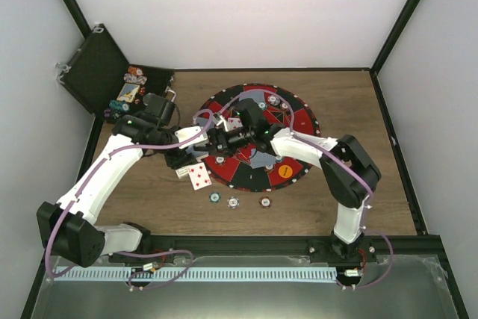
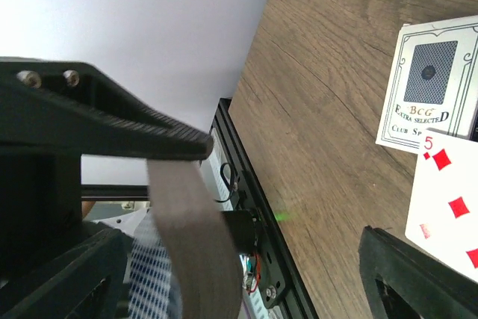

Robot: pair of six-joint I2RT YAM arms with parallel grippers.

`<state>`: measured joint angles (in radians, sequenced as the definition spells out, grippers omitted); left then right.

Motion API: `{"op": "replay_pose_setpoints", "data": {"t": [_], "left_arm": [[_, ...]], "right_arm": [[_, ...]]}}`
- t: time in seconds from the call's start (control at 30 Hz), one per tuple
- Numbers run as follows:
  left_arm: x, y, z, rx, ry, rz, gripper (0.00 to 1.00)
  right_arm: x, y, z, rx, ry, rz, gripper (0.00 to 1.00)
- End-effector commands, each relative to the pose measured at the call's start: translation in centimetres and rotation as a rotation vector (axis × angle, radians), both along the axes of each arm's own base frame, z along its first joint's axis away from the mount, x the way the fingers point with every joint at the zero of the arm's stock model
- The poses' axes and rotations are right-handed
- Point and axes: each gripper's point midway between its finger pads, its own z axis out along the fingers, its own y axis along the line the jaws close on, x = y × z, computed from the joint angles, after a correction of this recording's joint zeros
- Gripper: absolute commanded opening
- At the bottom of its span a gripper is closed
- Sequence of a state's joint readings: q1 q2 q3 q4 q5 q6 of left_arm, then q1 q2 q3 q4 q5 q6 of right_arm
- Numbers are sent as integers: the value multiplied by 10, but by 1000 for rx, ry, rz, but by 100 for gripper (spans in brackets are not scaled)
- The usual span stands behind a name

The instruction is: Distribute texas hold em gaming equipment

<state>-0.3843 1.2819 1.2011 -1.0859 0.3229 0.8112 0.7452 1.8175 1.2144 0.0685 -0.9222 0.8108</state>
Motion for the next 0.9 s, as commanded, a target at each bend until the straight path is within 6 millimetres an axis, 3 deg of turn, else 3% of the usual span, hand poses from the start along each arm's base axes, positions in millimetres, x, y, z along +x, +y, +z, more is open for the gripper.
{"op": "replay_pose_setpoints", "data": {"t": [0.0, 0.27, 0.57, 0.87], "left_arm": [[-2, -6, 5, -33, -9, -15, 4], [-4, -5, 8, -31, -19, -16, 4], [-4, -6, 13, -39, -25, -18, 4], [-3, -6, 16, -41, -26, -16, 4]], "right_arm": [[1, 19, 16, 64, 12, 37, 86], [8, 23, 2, 32, 37, 42, 79], [20, -5, -20, -32, 52, 12, 67], [26, -28, -19, -52, 23, -9, 59]]}}
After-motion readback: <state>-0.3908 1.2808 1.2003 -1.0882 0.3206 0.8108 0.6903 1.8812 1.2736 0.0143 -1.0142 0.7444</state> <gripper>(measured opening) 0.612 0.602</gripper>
